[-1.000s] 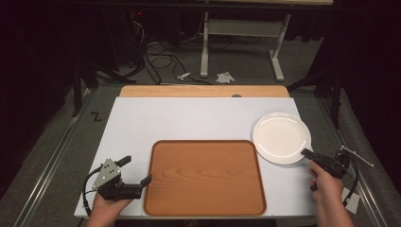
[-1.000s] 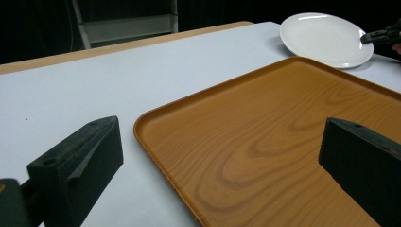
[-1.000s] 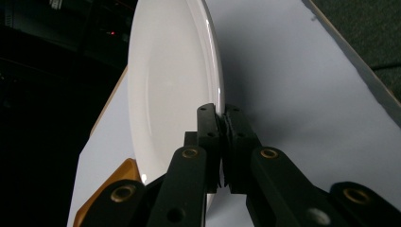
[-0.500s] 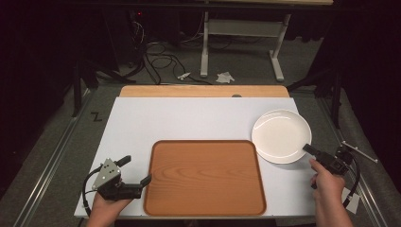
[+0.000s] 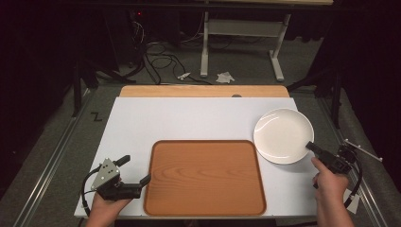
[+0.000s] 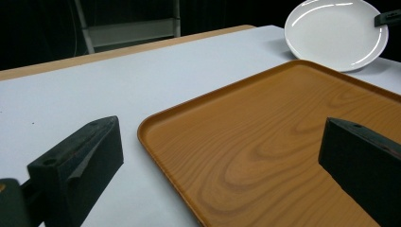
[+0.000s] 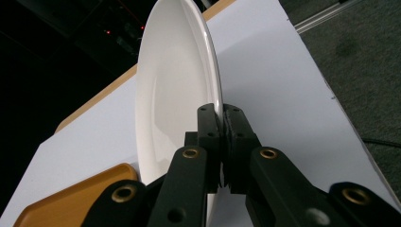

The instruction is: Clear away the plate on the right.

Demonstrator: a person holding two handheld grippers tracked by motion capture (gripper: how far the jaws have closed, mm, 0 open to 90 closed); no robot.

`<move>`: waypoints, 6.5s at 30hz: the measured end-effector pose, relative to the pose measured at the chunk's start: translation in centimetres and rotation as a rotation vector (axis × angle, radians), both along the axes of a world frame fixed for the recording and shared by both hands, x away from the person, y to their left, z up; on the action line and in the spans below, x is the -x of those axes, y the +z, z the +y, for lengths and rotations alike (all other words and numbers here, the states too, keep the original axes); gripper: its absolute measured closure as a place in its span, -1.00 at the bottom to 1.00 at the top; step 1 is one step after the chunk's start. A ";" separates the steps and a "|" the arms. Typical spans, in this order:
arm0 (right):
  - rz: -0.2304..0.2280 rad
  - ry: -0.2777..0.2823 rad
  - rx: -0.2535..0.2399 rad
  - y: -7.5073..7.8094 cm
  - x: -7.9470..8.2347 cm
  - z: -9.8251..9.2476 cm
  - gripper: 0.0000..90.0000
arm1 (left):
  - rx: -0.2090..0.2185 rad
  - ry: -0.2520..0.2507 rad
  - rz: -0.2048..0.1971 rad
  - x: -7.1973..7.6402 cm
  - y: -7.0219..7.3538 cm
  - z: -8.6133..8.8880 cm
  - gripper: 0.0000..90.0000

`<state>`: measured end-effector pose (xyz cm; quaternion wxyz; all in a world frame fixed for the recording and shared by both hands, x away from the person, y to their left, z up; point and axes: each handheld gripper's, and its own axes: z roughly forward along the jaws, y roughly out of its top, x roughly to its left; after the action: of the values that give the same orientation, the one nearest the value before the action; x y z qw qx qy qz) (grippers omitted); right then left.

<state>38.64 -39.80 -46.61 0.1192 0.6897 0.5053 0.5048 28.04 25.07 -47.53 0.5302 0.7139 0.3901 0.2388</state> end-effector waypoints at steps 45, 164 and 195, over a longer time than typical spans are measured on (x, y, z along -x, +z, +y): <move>-0.159 -0.019 0.033 4.0 2.3 -0.4 1.00 | -0.007 0.034 -0.040 0.0 0.3 0.0 -1.00; 0.065 0.592 0.030 0.7 2.7 15.1 0.99 | -0.008 0.046 -0.057 0.1 0.4 0.1 -1.00; 0.168 0.572 0.119 -1.5 0.9 14.2 0.88 | -0.015 0.034 -0.041 -0.2 0.2 0.1 -0.99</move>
<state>37.74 -25.60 -48.07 -0.0297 0.5506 0.7157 0.4287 28.21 25.19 -47.28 0.5287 0.7061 0.3895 0.2651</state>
